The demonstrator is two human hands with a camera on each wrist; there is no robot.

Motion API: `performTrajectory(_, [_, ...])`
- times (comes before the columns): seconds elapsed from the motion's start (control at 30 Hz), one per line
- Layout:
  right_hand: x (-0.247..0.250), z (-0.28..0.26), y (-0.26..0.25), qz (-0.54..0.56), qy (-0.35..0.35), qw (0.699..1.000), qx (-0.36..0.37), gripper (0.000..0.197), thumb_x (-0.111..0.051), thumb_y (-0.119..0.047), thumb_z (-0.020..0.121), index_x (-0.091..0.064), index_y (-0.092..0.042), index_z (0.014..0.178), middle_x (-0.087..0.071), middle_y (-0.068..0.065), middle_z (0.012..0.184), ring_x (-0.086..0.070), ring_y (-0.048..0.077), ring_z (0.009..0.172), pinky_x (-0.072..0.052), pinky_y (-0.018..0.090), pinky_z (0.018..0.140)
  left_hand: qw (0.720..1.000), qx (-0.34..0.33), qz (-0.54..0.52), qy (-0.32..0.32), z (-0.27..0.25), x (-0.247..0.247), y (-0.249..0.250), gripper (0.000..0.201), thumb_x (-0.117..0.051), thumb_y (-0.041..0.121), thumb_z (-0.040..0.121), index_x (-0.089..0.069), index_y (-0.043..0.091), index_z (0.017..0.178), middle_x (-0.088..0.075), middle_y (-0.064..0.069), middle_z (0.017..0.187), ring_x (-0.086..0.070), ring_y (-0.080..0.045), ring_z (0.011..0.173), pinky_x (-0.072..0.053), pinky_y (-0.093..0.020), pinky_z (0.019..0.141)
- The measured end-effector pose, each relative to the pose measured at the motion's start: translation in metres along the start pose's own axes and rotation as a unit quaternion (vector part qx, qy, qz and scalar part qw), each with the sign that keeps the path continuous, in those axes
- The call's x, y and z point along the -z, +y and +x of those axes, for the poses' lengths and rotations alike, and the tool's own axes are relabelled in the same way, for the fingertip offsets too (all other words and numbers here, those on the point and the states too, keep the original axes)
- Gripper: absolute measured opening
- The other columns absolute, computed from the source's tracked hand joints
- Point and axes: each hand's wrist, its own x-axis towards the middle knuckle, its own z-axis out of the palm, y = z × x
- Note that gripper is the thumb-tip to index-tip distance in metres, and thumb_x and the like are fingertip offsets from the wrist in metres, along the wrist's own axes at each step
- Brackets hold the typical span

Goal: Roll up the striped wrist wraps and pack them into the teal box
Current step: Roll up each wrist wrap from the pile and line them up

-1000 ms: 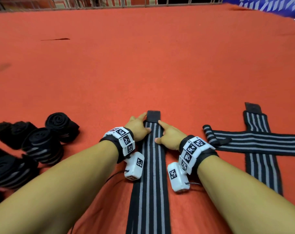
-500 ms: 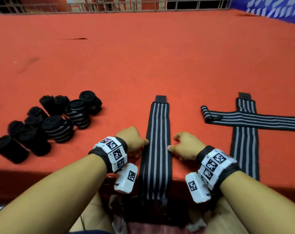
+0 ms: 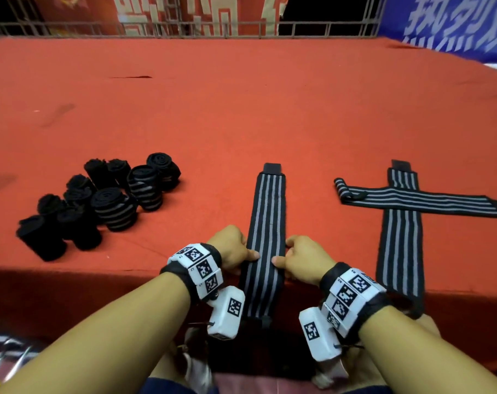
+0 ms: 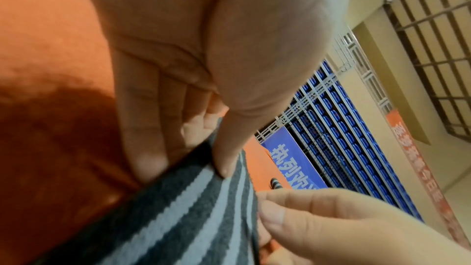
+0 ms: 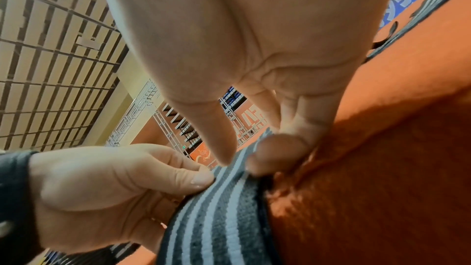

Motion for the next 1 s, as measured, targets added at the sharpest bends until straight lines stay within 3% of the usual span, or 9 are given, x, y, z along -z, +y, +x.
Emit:
performTrajectory(0.07, [0.0, -0.004, 0.003, 0.014, 0.023, 1.0, 0.001, 0.014, -0.071, -0.02, 0.092, -0.06, -0.015, 0.085, -0.062, -0.005, 0.063, -0.057, 0.002, 0.045, -0.045, 0.018, 0.044, 0.997, -0.009, -0.074, 0.002, -0.002, -0.002, -0.003, 0.017, -0.073, 0.011, 0.091, -0.063, -0.001, 0.098, -0.074, -0.02, 0.094, -0.074, -0.032, 0.088, -0.063, -0.048, 0.078])
performTrajectory(0.13, [0.0, -0.005, 0.009, 0.022, 0.046, 0.999, 0.001, 0.024, -0.075, -0.028, 0.088, -0.06, -0.011, 0.079, -0.061, -0.003, 0.064, -0.057, 0.011, 0.053, -0.052, 0.032, 0.056, 0.989, -0.019, -0.149, 0.001, -0.005, -0.002, -0.003, 0.02, -0.069, 0.008, 0.094, -0.061, -0.003, 0.108, -0.073, -0.02, 0.097, -0.074, -0.03, 0.087, -0.063, -0.044, 0.077])
performTrajectory(0.23, [0.001, -0.007, 0.016, 0.048, 0.02, 0.999, 0.012, 0.029, -0.076, -0.031, 0.088, -0.064, -0.007, 0.077, -0.069, 0.003, 0.069, -0.061, 0.018, 0.061, -0.052, 0.038, 0.067, 0.968, -0.049, -0.247, 0.007, -0.01, -0.001, 0.003, 0.01, -0.062, 0.004, 0.098, -0.059, -0.001, 0.106, -0.073, -0.014, 0.088, -0.074, -0.019, 0.072, -0.061, -0.032, 0.059])
performTrajectory(0.33, [0.002, -0.01, 0.016, 0.112, -0.007, 0.992, 0.053, 0.007, -0.069, -0.019, 0.095, -0.073, -0.014, 0.095, -0.078, 0.005, 0.095, -0.074, 0.02, 0.09, -0.057, 0.044, 0.091, 0.951, -0.078, -0.298, 0.023, -0.013, 0.0, 0.011, 0.011, -0.061, 0.007, 0.099, -0.059, -0.001, 0.107, -0.071, -0.01, 0.08, -0.071, -0.012, 0.061, -0.055, -0.024, 0.051])
performTrajectory(0.4, [0.006, -0.007, 0.015, 0.165, 0.016, 0.983, 0.076, 0.008, -0.064, -0.015, 0.098, -0.071, -0.015, 0.102, -0.078, 0.004, 0.098, -0.075, 0.019, 0.095, -0.057, 0.046, 0.094, 0.95, -0.084, -0.3, 0.016, -0.014, -0.001, 0.014, 0.016, -0.064, 0.013, 0.098, -0.06, 0.001, 0.107, -0.073, -0.007, 0.077, -0.071, -0.012, 0.061, -0.055, -0.024, 0.052])
performTrajectory(0.57, [0.015, 0.001, 0.009, 0.249, 0.104, 0.957, 0.107, 0.006, -0.062, -0.014, 0.099, -0.067, -0.012, 0.098, -0.077, 0.004, 0.09, -0.075, 0.019, 0.088, -0.058, 0.039, 0.078, 0.966, -0.107, -0.234, -0.037, -0.016, -0.005, 0.012, 0.023, -0.069, 0.004, 0.092, -0.065, 0.003, 0.115, -0.076, -0.015, 0.101, -0.075, -0.022, 0.088, -0.06, -0.03, 0.072])
performTrajectory(0.73, [0.017, -0.001, 0.007, 0.265, 0.085, 0.953, 0.122, 0.012, -0.067, -0.014, 0.095, -0.061, -0.005, 0.102, -0.072, 0.003, 0.082, -0.07, 0.006, 0.071, -0.048, 0.015, 0.058, 0.949, -0.142, -0.28, 0.037, -0.016, -0.003, 0.016, 0.016, -0.067, -0.002, 0.092, -0.066, 0.003, 0.106, -0.074, -0.014, 0.094, -0.074, -0.014, 0.074, -0.056, -0.022, 0.061])
performTrajectory(0.87, [0.017, -0.001, 0.011, 0.233, 0.043, 0.964, 0.122, 0.01, -0.068, -0.007, 0.094, -0.062, -0.006, 0.102, -0.075, 0.004, 0.079, -0.073, 0.015, 0.074, -0.053, 0.027, 0.063, 0.934, -0.158, -0.314, 0.068, -0.016, -0.002, 0.018, 0.021, -0.066, -0.002, 0.093, -0.062, 0.001, 0.113, -0.074, -0.013, 0.096, -0.074, -0.012, 0.074, -0.056, -0.021, 0.06])
performTrajectory(1.0, [0.021, 0.002, 0.008, 0.248, 0.119, 0.952, 0.134, 0.014, -0.071, -0.004, 0.091, -0.059, -0.008, 0.097, -0.069, -0.007, 0.068, -0.068, 0.009, 0.061, -0.052, 0.026, 0.06, 0.934, -0.183, -0.296, 0.076, -0.019, -0.005, 0.016, 0.056, -0.074, 0.001, 0.088, -0.044, 0.017, 0.133, -0.07, -0.011, 0.116, -0.076, -0.026, 0.088, -0.061, -0.036, 0.066])
